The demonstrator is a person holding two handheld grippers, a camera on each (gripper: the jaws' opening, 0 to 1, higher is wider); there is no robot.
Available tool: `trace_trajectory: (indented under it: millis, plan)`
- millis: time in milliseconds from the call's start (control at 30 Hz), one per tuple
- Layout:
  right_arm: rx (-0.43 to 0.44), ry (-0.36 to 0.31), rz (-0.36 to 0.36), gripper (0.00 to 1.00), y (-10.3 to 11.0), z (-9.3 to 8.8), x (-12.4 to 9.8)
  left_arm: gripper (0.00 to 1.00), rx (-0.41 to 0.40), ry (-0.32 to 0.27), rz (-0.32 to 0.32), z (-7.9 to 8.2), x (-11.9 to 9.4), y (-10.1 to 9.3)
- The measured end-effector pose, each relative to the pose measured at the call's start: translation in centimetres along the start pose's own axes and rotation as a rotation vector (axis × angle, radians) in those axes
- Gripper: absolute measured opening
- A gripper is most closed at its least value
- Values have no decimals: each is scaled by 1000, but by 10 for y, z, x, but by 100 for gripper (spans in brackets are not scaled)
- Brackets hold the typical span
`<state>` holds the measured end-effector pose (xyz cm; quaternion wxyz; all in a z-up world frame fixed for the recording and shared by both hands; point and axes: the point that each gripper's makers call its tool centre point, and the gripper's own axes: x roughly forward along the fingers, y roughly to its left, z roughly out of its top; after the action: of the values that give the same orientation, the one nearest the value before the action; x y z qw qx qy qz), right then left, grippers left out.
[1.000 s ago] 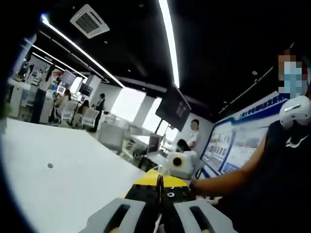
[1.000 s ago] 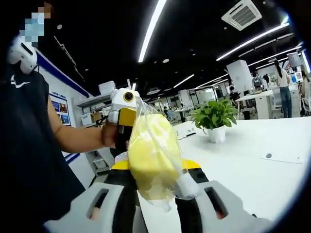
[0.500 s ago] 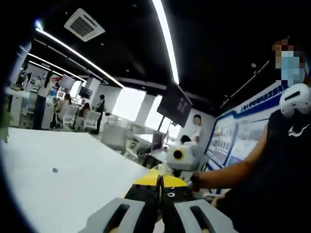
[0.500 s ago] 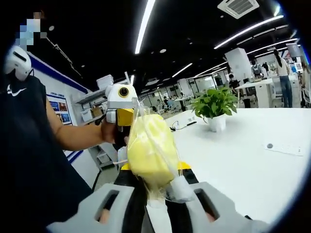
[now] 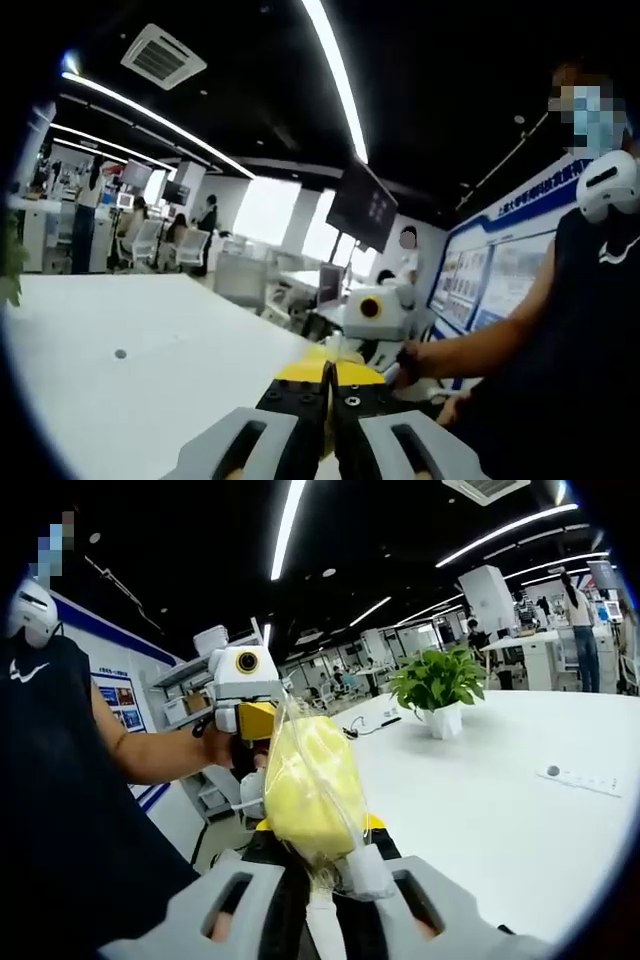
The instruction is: Compare the silicone blocks by pressing each to a similar depth, holding the contact briefly, and releasing to observe deformation and rebound differences across the visible hardness samples.
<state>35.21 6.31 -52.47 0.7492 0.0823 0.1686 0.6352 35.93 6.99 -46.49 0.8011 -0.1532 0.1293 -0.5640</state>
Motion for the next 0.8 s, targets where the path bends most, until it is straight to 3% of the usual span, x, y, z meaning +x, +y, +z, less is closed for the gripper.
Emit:
trace_trajectory:
  millis: [100, 367, 600, 800]
  plan:
    - [25, 9, -5, 2, -2, 0, 2, 0, 57, -6, 17, 1, 0, 4]
    - [32, 1, -3, 2, -2, 0, 3, 0, 94, -2, 6, 1, 0, 4]
    - [44, -2, -11, 2, 1, 0, -3, 0, 55, 9, 2, 1, 4, 1]
    - [40, 15, -11, 2, -1, 1, -10, 0, 85, 21, -1, 0, 11, -3]
